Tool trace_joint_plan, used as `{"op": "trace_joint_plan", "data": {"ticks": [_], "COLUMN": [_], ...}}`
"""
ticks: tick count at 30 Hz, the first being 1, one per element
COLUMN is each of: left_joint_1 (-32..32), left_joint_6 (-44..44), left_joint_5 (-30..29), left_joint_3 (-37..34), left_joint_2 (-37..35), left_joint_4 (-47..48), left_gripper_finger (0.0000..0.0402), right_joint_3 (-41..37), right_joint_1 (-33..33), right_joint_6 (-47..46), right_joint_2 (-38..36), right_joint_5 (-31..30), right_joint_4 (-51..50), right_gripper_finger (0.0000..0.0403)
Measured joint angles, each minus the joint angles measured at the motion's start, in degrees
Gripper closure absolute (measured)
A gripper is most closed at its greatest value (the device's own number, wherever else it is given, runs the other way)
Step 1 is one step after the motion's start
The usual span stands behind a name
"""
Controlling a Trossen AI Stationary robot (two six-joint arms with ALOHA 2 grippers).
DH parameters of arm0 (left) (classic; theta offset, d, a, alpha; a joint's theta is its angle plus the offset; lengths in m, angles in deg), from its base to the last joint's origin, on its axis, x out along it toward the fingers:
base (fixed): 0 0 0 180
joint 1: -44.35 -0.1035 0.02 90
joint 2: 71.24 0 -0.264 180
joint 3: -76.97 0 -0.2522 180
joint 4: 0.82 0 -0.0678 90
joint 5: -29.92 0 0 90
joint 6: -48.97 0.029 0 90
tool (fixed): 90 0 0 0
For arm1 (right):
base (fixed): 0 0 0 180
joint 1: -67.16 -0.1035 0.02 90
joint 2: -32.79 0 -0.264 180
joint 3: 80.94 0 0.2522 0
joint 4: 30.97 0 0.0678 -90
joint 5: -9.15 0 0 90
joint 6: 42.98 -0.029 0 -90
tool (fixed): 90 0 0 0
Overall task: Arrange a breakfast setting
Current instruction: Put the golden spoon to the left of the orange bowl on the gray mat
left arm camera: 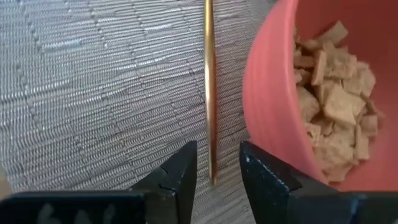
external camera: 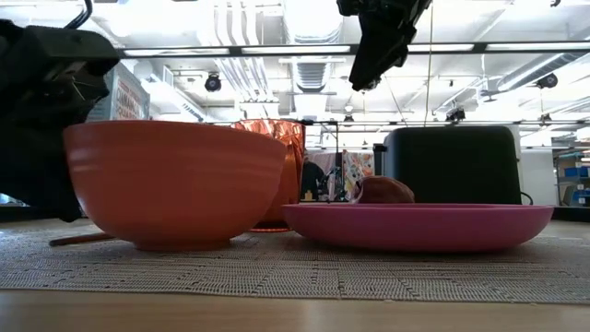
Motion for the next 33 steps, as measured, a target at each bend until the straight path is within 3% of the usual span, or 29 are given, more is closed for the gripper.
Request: {"op": "trace_joint_plan", "data": {"ticks": [8,17,24,33], "left_joint_1": [-0.5,-0.8,-0.9,-0.9], "left_joint_6": [11.0,13.5,22.9,22.9], "left_joint_5": [0.1,-0.8,-2.3,-2.2], "left_joint_3": [0.0,-0.1,0.0,0.0], "left_joint_2": [2.8,3.8,5.7,5.9], "left_joint_4": [-0.2,-1.8,-3.0,-3.0], "left_gripper_finger": [0.0297,0.0297,0.0310,0.0319], "right_joint_3": [0.0,0.0,0.0,0.0], "right_joint_1": [0.0,0.0,0.0,0.0], "right_joint_6": [0.0,0.0,0.0,0.0], "right_joint_2": [0.0,0.0,0.0,0.0], "right_joint_5": [0.0,0.0,0.0,0.0], "right_joint_4": [0.8,0.9,0.9,0.9], "right_gripper_finger": [0.0243,0.0243,0.0243,0.0243]}}
